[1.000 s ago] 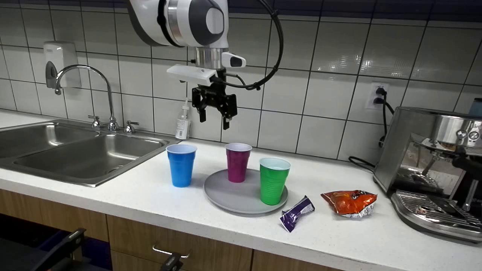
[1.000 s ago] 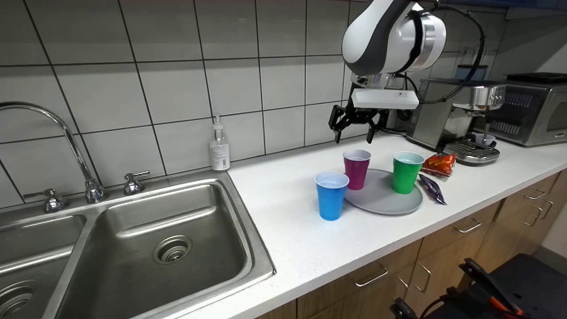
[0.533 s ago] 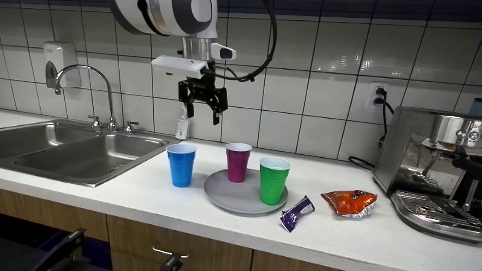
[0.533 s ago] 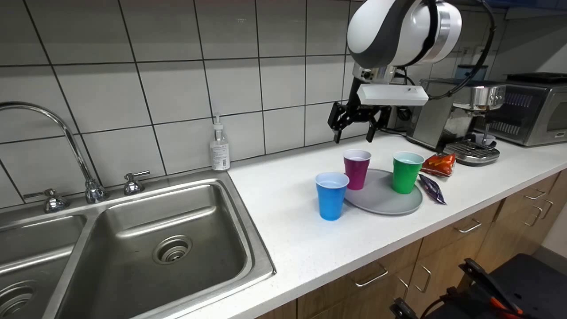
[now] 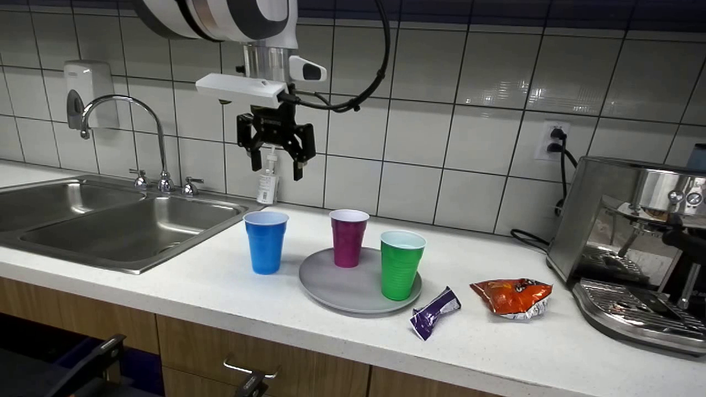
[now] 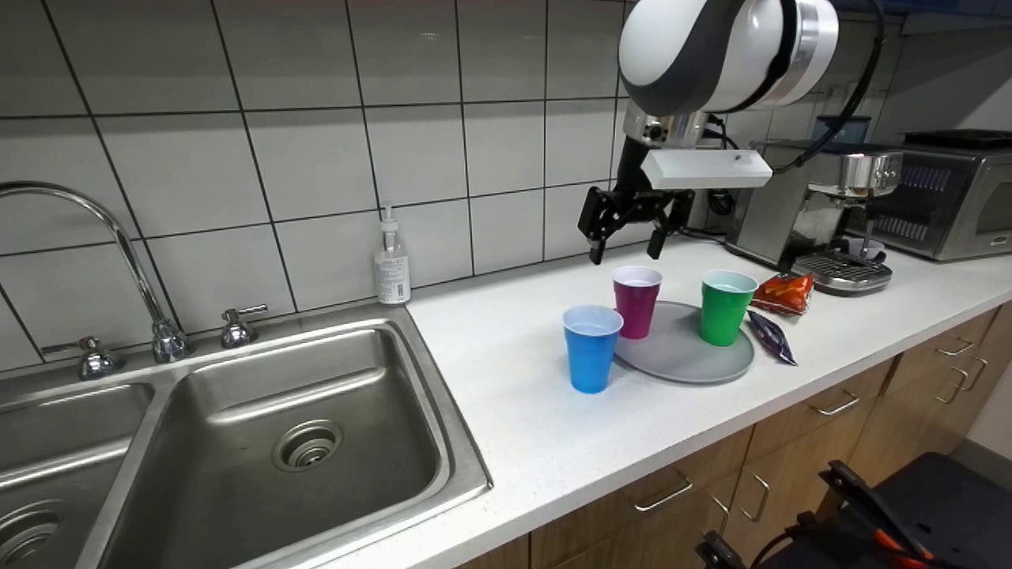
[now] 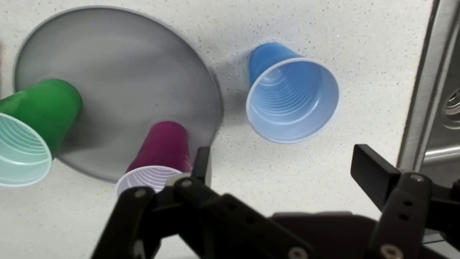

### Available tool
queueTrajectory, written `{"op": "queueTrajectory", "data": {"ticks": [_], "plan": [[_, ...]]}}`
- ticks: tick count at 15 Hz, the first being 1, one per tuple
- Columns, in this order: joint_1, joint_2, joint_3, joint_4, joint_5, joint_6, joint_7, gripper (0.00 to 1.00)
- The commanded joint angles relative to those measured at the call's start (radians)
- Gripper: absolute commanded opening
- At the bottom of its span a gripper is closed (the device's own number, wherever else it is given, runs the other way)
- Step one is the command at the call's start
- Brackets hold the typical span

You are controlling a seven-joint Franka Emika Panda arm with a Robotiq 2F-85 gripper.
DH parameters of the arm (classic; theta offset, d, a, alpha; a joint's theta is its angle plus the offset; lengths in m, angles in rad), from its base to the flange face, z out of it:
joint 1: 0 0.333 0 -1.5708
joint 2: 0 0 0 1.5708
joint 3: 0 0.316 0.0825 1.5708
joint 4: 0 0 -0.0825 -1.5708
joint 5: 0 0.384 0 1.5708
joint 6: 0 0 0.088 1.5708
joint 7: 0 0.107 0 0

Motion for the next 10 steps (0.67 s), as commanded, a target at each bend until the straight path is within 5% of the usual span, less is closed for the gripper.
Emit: {"op": "queueTrajectory", "data": {"ticks": [1, 10], "plan": [[0.011, -0.053, 0.026, -0.041, 0.025, -0.035, -0.051, 1.00], [0.028, -0.037, 0.054, -0.065, 0.003, -0.042, -0.041, 1.00]]}}
